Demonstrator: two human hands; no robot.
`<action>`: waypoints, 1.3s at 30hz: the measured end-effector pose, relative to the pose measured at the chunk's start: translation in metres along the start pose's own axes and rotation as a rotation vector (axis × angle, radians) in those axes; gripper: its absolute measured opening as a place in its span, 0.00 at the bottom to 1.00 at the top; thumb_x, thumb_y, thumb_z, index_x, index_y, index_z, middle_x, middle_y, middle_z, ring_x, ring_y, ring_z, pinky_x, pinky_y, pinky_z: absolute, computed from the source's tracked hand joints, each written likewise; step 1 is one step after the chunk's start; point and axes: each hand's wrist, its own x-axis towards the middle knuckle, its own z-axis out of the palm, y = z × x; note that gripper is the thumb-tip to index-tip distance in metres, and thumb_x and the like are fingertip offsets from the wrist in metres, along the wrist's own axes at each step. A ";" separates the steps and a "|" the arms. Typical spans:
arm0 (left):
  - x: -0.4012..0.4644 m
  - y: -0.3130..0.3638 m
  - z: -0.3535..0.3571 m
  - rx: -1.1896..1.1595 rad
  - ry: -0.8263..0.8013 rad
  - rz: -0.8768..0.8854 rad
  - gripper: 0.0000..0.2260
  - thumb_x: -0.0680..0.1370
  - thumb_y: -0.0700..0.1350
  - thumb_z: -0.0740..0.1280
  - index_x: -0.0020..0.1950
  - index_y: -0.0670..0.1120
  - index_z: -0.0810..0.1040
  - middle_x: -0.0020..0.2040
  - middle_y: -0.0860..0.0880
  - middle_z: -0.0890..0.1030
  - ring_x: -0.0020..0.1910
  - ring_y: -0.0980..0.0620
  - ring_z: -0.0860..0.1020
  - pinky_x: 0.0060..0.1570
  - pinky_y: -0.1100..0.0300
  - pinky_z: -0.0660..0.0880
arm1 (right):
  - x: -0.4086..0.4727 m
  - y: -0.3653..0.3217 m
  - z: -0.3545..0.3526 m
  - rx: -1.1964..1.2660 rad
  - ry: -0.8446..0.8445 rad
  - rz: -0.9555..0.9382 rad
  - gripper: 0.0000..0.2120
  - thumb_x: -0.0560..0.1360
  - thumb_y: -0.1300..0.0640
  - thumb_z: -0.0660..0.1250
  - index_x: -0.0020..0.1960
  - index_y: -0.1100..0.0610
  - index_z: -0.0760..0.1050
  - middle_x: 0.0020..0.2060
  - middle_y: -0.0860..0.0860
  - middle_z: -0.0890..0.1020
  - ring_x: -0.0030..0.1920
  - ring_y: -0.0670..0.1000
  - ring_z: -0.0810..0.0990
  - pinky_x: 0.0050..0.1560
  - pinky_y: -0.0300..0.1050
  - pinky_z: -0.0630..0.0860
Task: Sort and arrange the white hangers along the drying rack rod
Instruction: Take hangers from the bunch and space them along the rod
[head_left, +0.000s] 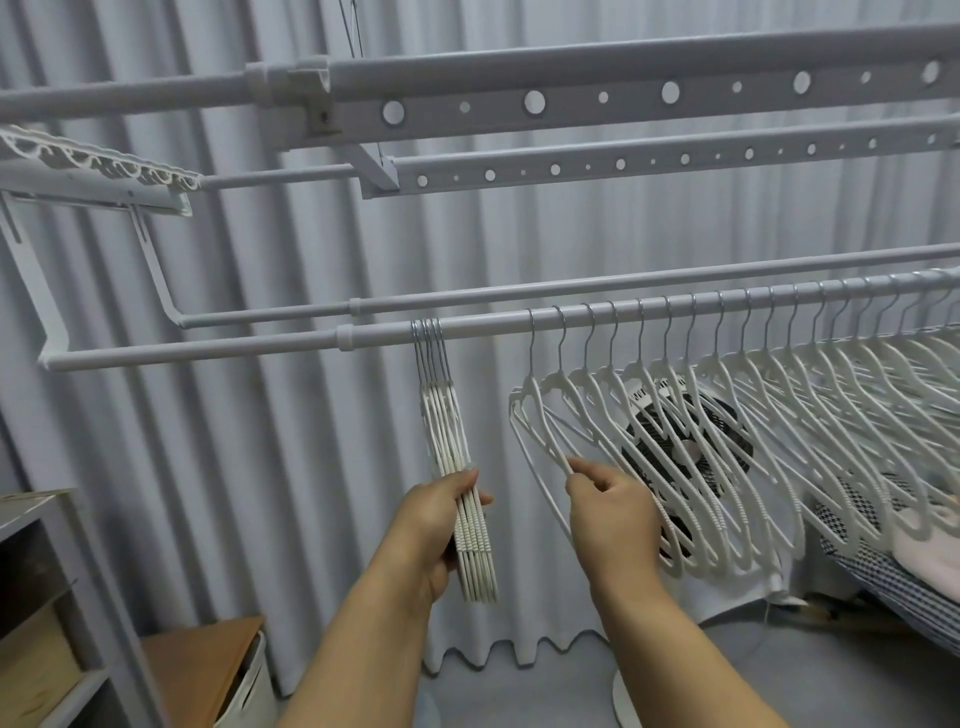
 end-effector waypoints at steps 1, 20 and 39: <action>0.000 0.000 0.000 -0.004 0.002 0.001 0.16 0.80 0.50 0.65 0.38 0.40 0.79 0.34 0.45 0.73 0.33 0.48 0.72 0.35 0.57 0.70 | 0.000 0.000 0.000 -0.004 -0.003 -0.002 0.17 0.76 0.61 0.61 0.63 0.54 0.78 0.16 0.44 0.70 0.17 0.43 0.63 0.20 0.34 0.63; -0.013 0.007 -0.001 -0.007 -0.001 -0.005 0.16 0.80 0.50 0.64 0.39 0.40 0.79 0.33 0.45 0.72 0.32 0.49 0.71 0.34 0.58 0.69 | -0.014 -0.013 0.004 -0.362 0.125 -0.226 0.14 0.74 0.56 0.62 0.59 0.50 0.77 0.48 0.48 0.71 0.49 0.53 0.74 0.46 0.44 0.69; -0.032 0.012 -0.009 -0.033 0.034 0.114 0.14 0.81 0.44 0.63 0.38 0.40 0.77 0.29 0.46 0.76 0.28 0.52 0.76 0.29 0.60 0.72 | -0.006 -0.028 0.058 0.053 -0.368 0.211 0.09 0.75 0.59 0.61 0.43 0.65 0.75 0.34 0.56 0.76 0.32 0.53 0.74 0.34 0.42 0.69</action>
